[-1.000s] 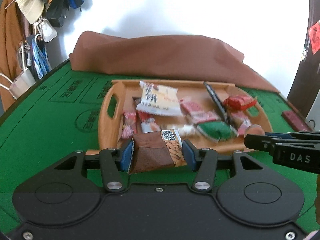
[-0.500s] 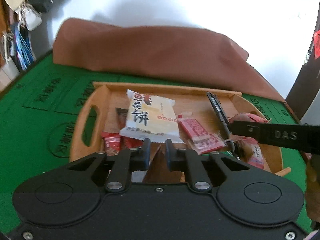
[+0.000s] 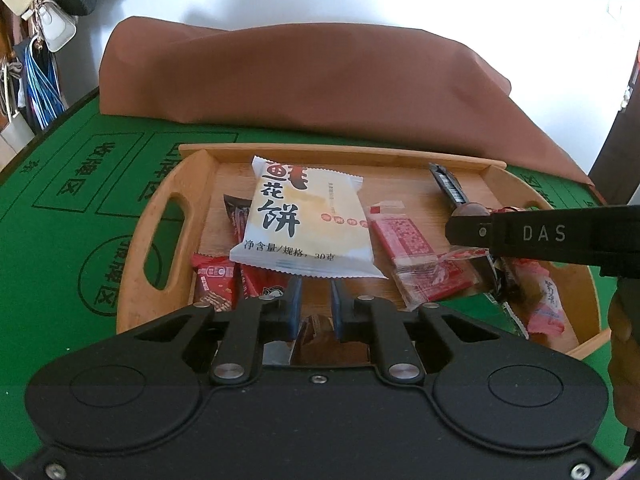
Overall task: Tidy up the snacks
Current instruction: 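Lower both snacks into the tray and open both tools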
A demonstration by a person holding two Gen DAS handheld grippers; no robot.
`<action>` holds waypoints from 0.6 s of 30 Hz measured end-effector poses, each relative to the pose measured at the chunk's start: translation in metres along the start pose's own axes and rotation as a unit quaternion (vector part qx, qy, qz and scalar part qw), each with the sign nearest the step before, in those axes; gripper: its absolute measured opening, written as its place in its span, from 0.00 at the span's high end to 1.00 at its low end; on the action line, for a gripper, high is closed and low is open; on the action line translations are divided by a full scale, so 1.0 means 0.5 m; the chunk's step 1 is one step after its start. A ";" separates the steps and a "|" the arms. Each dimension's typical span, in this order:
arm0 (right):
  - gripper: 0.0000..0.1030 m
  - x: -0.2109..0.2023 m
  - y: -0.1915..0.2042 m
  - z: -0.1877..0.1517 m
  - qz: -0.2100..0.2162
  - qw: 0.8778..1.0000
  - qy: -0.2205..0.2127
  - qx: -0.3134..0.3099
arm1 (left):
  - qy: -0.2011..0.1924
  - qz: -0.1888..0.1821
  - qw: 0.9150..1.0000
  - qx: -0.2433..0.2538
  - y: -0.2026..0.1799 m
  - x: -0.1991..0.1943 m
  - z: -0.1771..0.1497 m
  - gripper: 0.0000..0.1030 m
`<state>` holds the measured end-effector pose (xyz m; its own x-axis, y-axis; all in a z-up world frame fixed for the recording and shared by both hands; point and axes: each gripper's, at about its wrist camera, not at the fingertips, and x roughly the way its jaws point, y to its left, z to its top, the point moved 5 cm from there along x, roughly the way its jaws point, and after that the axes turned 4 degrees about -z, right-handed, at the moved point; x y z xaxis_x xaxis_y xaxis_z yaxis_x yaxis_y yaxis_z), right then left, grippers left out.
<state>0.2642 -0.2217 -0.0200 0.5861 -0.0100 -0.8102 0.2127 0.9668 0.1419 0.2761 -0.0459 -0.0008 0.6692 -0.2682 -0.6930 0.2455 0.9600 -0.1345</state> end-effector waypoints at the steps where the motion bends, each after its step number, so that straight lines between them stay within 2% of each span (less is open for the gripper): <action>1: 0.60 -0.001 0.001 -0.001 0.001 1.000 0.000 0.000 | -0.001 0.002 1.000 0.003 -0.001 -0.003 0.000 0.85; 4: 0.59 -0.008 0.001 -0.003 0.001 1.000 -0.005 -0.001 | -0.007 0.008 1.000 0.011 -0.005 -0.011 -0.003 0.75; 5: 0.56 -0.012 0.001 -0.004 -0.001 1.000 -0.008 -0.002 | -0.009 0.010 1.000 0.012 -0.005 -0.014 -0.002 0.66; 7: 0.43 -0.021 0.002 -0.004 -0.003 1.000 -0.013 -0.004 | -0.012 0.010 1.000 0.012 -0.006 -0.020 -0.004 0.60; 11: 0.42 -0.039 0.004 -0.012 0.000 1.000 -0.016 -0.011 | -0.016 0.015 1.000 0.014 -0.002 -0.035 -0.011 0.46; 15: 0.37 -0.064 0.005 -0.023 -0.005 0.999 -0.027 -0.023 | -0.025 0.021 0.999 0.022 -0.001 -0.057 -0.018 0.23; 18: 0.34 -0.083 0.003 -0.032 -0.005 0.999 -0.035 -0.026 | -0.030 0.018 0.999 0.025 -0.001 -0.077 -0.026 0.20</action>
<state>0.2275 -0.2159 0.0049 0.6375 -0.0363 -0.7696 0.1786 0.9786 0.1018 0.2411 -0.0349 0.0170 0.7186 -0.2400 -0.6527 0.2542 0.9643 -0.0747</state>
